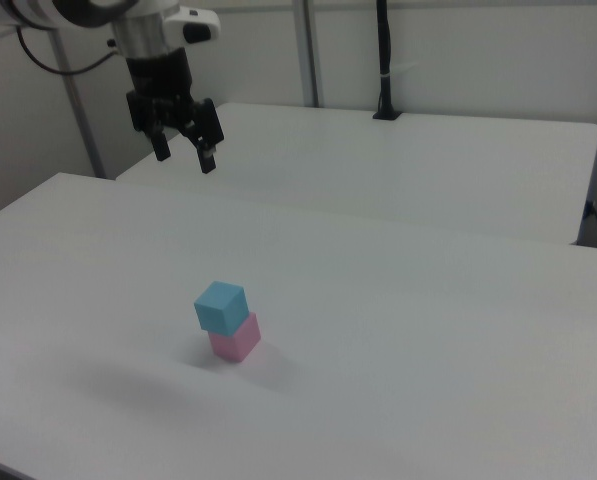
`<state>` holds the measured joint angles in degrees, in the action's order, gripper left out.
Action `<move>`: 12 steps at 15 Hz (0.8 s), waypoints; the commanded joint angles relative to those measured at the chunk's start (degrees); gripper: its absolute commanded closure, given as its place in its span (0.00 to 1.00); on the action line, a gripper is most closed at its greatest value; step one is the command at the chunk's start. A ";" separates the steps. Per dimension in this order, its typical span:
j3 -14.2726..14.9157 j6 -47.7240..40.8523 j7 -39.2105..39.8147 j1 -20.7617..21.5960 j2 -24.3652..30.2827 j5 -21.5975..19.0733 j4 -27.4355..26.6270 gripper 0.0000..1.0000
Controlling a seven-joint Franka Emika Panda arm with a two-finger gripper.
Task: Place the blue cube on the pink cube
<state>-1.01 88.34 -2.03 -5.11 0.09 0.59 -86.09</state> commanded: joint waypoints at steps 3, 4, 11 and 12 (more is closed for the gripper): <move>2.76 -0.71 -1.59 1.33 -0.62 -0.68 1.28 0.00; 3.47 0.25 0.78 1.59 -0.53 -0.50 1.19 0.00; 5.14 0.87 5.99 1.68 -0.53 -0.76 1.01 0.00; 5.14 0.87 5.90 1.68 -0.53 -0.76 1.01 0.00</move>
<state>2.80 88.39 2.64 -4.86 -0.45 0.55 -85.28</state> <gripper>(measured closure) 0.000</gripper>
